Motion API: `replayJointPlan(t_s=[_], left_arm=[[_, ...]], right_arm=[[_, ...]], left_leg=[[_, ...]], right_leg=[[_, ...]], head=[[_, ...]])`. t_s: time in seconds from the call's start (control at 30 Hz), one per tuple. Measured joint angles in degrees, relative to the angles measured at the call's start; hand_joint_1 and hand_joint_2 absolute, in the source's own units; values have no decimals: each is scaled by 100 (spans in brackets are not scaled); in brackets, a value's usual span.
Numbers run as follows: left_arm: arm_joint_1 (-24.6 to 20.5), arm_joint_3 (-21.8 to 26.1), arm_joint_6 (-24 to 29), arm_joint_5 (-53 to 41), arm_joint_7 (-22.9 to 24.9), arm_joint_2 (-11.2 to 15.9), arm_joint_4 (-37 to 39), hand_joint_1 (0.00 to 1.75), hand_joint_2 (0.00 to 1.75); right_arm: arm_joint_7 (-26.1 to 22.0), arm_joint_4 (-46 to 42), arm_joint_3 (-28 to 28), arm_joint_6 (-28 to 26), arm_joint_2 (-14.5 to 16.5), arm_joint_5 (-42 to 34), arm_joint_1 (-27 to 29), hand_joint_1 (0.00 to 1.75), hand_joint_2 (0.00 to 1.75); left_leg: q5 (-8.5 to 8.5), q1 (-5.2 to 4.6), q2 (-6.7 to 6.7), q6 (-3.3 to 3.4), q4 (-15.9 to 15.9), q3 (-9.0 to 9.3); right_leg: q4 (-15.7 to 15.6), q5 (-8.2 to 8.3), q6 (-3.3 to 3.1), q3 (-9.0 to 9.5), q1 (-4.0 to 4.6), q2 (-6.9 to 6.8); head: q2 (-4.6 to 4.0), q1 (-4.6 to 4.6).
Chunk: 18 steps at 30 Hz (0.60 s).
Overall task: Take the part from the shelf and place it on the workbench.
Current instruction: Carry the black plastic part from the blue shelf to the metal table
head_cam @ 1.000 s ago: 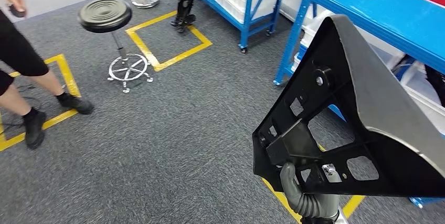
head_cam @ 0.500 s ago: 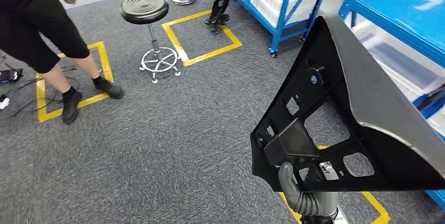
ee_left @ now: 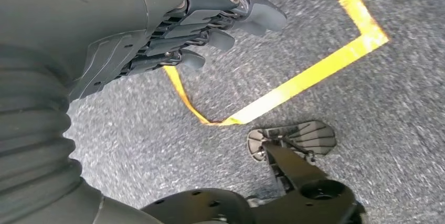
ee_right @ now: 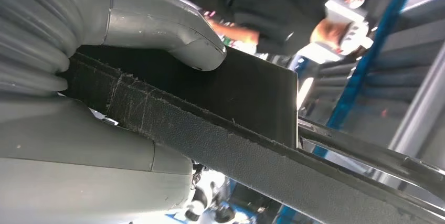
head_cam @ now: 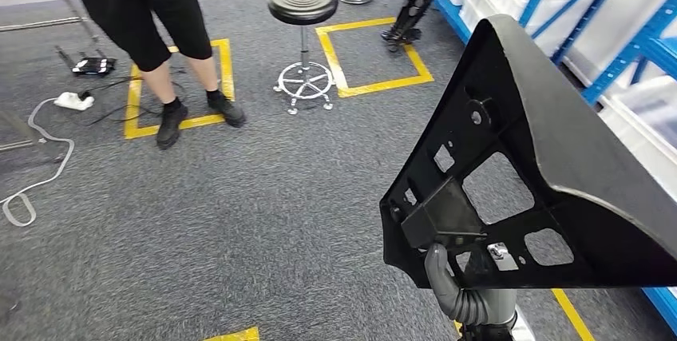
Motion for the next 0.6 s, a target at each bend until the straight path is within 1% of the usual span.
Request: replayJointPlan(t_s=[0.03,0.07,0.1,0.13,0.17,0.2,0.23,0.27,0.3,0.33,0.37,0.4,0.43,0.47,0.5,0.53,0.57,0.6], left_arm=[[1,1,1,-6,0,-1,0,0,175],[1,1,2,-15,-1,-1,0,0,175],[4,1,4,-26,-1,-1,0,0,175],[11,1,5,-38,-2,-1,0,0,175],[28,1,7,-47,-2,1,0,0,175],[44,1,7,-53,-2,4,1,0,175],[58,1,5,-56,-2,6,1,0,175],[65,1,4,-59,-2,9,2,0,175],[62,1,3,-61,-2,8,2,0,175],[58,1,1,-67,-2,4,2,0,175],[54,1,1,-75,0,-1,2,0,175],[52,1,-1,-86,5,-5,2,0,175],[53,1,-3,-97,15,-8,2,0,175],[55,1,-5,-106,25,-8,2,0,175],[56,1,-7,-112,33,-8,2,0,175],[51,1,-7,-116,38,-9,2,0,175],[44,1,-5,-120,39,-11,2,0,175],[36,1,-3,-122,40,-13,2,0,175]], right_arm=[[1,-13,-13,14,-4,12,-28,175,175],[2,-29,-21,28,-8,28,-61,175,175],[3,-43,-27,40,-11,42,-90,175,175],[4,-54,-30,50,-16,53,-118,175,175],[5,-64,-32,58,-20,58,-140,175,175],[5,-72,-34,64,-25,59,-166,175,175],[8,-81,-37,70,-28,62,-190,175,175],[12,-93,-39,73,-29,66,-210,175,175],[16,-105,-45,75,-34,68,-226,175,175],[23,-116,-60,76,-43,70,-240,175,175],[34,-125,-80,75,-56,68,-260,175,175],[44,-131,-105,76,-70,62,-286,175,175],[56,-139,-131,75,-85,56,-316,175,175],[69,-149,-155,75,-100,49,-345,175,175],[78,-160,-175,76,-114,42,-375,175,175],[87,-174,-198,75,-128,35,-404,175,175],[97,-190,-223,76,-143,28,-434,175,175],[102,-202,-248,76,-158,22,-462,175,175]], left_leg=[[14,-9,-84,-24,7,-4],[26,-18,-153,-51,9,-13],[39,-27,-208,-82,5,-23],[56,-30,-257,-119,-9,-33],[78,-21,-302,-157,-31,-48],[81,-13,-263,-186,-22,-67],[26,-15,-127,-207,52,-111],[-99,-21,60,-223,230,-195],[-281,-25,279,-229,504,-312],[-494,-24,428,-245,871,-473],[-660,-14,492,-260,1227,-625],[-742,-4,520,-273,1465,-718],[-725,5,540,-284,1520,-716],[-610,10,572,-288,1335,-590],[-445,11,654,-285,978,-370],[-319,-5,787,-274,597,-140],[-231,-20,884,-250,292,32],[-194,-40,948,-221,110,126]], right_leg=[[-401,148,24,184,-9,111],[-701,254,20,319,-18,190],[-870,307,-5,391,-13,246],[-921,327,-48,420,3,249],[-930,352,-95,429,4,182],[-940,377,-139,440,-1,122],[-951,401,-182,450,-12,56],[-963,420,-224,444,-26,-18],[-967,428,-251,442,-24,-89],[-967,427,-269,439,-10,-166],[-966,425,-278,435,3,-250],[-965,424,-279,432,14,-337],[-964,420,-281,430,21,-428],[-963,417,-281,435,24,-510],[-962,408,-275,445,25,-588],[-959,395,-260,453,42,-656],[-955,380,-239,462,61,-717],[-954,368,-213,471,77,-770]], head=[[0,0],[0,-2],[0,-4],[0,-5],[0,-5],[0,-7],[0,-15],[0,-31],[0,-44],[0,-54],[0,-58],[0,-56],[0,-58],[0,-59],[0,-60],[0,-61],[0,-50],[0,-37]])
